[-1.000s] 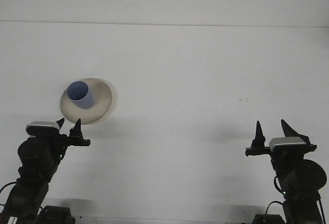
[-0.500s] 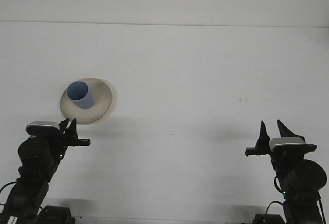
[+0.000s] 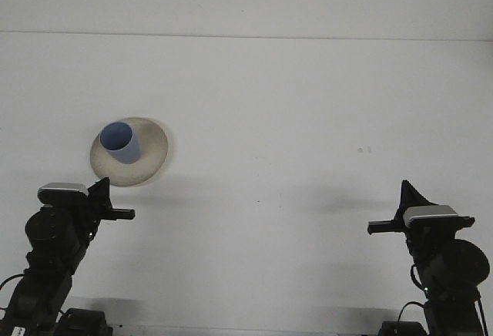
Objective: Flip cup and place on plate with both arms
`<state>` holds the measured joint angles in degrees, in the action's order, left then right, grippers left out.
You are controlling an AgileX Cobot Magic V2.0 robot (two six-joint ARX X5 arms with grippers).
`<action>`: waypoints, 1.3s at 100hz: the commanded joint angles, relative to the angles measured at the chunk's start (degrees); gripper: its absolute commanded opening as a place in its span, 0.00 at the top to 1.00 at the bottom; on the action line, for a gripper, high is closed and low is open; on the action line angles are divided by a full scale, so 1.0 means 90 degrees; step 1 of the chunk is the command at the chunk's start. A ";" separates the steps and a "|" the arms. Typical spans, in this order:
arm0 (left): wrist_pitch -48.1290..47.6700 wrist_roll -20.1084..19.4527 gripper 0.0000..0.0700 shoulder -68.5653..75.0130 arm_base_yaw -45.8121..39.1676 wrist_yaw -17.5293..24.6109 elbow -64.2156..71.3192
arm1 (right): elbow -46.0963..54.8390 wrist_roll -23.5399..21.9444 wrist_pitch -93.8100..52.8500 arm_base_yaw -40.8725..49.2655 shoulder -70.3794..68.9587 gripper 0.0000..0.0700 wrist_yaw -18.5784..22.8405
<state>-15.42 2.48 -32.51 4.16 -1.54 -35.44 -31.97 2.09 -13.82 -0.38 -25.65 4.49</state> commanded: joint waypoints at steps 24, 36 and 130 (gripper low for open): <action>0.0061 0.0012 0.99 0.0206 0.0010 0.0005 -0.0063 | -0.0029 -0.0087 0.0063 0.0005 -0.0019 1.00 -0.0002; 0.0061 0.0012 0.99 0.0330 0.0010 0.0005 -0.0063 | -0.0029 -0.0087 0.0063 0.0005 -0.0019 1.00 -0.0002; 0.1919 -0.0233 0.98 0.2079 0.0007 0.0005 0.1751 | -0.0029 -0.0087 0.0063 0.0005 -0.0019 1.00 -0.0002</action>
<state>-0.56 1.34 -15.57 4.16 -1.54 -22.06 -31.97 2.09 -13.82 -0.38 -25.65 4.49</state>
